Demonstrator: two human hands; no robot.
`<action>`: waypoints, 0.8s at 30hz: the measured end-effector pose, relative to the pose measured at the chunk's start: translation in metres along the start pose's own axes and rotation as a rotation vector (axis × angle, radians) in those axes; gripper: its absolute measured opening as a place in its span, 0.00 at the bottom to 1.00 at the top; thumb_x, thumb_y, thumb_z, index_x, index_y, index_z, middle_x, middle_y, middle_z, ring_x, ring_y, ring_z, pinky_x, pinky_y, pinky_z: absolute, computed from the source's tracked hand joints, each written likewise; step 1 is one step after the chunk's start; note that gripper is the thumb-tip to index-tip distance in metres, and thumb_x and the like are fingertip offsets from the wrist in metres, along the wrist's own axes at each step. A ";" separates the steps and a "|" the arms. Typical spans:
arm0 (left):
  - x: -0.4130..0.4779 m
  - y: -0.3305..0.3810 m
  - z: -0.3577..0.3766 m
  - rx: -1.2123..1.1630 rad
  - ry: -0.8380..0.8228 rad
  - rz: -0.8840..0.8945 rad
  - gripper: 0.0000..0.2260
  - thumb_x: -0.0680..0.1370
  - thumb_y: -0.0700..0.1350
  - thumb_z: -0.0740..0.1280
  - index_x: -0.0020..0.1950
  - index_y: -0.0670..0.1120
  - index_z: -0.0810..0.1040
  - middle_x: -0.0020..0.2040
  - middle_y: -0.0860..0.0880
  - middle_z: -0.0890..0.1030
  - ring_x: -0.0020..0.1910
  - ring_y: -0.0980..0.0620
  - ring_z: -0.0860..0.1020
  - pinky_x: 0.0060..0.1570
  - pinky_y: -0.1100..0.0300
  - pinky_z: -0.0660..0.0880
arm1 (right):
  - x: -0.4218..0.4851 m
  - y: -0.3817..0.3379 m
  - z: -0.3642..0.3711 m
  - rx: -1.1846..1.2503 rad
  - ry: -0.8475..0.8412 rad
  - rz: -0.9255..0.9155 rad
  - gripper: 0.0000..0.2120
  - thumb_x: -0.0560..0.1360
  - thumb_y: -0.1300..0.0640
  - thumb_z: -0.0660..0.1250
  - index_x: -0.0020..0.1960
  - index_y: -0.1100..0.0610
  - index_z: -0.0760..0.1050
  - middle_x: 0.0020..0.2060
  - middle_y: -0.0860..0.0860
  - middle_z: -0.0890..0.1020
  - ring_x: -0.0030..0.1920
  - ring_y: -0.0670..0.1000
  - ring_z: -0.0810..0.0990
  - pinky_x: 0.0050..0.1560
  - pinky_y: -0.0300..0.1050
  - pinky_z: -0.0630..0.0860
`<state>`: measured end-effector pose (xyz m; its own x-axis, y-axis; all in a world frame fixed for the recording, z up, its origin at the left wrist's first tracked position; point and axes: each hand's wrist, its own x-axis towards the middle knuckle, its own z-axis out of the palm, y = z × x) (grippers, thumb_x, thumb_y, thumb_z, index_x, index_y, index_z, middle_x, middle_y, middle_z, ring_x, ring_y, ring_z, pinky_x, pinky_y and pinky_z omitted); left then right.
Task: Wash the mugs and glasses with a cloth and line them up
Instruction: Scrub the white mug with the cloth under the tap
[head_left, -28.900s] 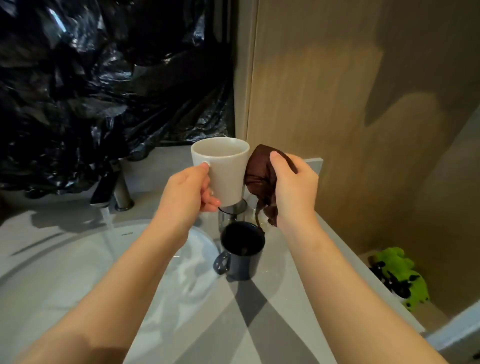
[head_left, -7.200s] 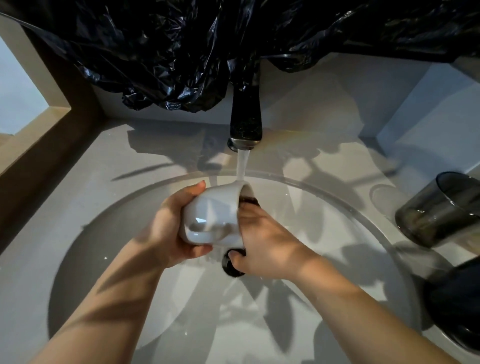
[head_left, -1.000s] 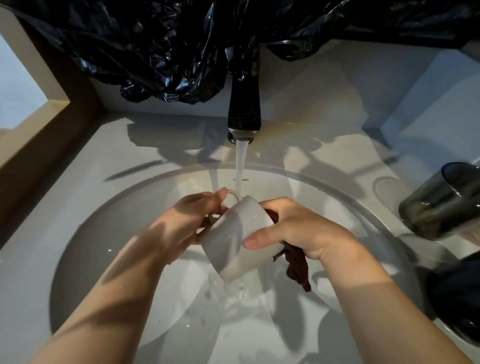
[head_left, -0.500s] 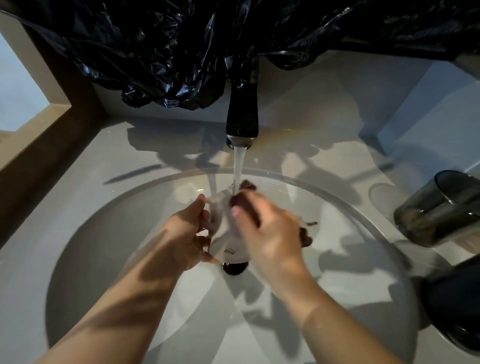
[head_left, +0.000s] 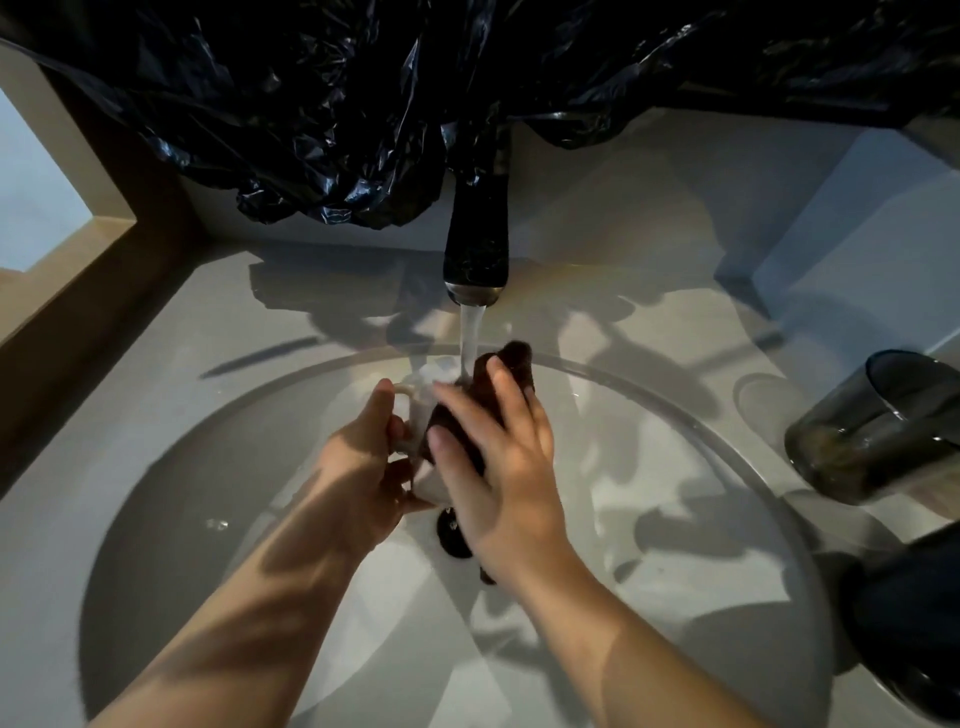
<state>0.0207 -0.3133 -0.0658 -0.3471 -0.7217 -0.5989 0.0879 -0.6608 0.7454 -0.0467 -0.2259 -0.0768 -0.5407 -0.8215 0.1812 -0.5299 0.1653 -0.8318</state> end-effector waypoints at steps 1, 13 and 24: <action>0.000 0.000 -0.001 -0.010 -0.014 0.000 0.25 0.81 0.54 0.59 0.27 0.44 0.64 0.20 0.49 0.69 0.27 0.48 0.71 0.38 0.49 0.74 | 0.007 0.003 -0.001 0.156 0.049 0.079 0.14 0.78 0.47 0.61 0.61 0.33 0.69 0.73 0.42 0.60 0.74 0.45 0.54 0.68 0.33 0.51; -0.002 0.010 -0.008 0.226 -0.207 0.070 0.17 0.81 0.48 0.60 0.34 0.41 0.70 0.39 0.44 0.75 0.37 0.45 0.82 0.43 0.44 0.81 | 0.030 0.029 -0.021 1.098 0.019 0.729 0.20 0.75 0.42 0.62 0.56 0.56 0.79 0.49 0.58 0.83 0.48 0.59 0.82 0.47 0.49 0.78; -0.010 -0.011 0.001 0.212 -0.162 0.274 0.16 0.80 0.46 0.63 0.36 0.39 0.72 0.34 0.45 0.78 0.36 0.47 0.79 0.37 0.56 0.79 | 0.028 0.027 -0.019 1.511 -0.100 0.929 0.31 0.65 0.49 0.62 0.65 0.65 0.74 0.54 0.62 0.80 0.48 0.60 0.80 0.60 0.54 0.72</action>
<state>0.0219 -0.2986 -0.0675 -0.4823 -0.8123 -0.3280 0.0084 -0.3787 0.9255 -0.0887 -0.2336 -0.0843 -0.2153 -0.7954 -0.5666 0.9348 -0.0001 -0.3551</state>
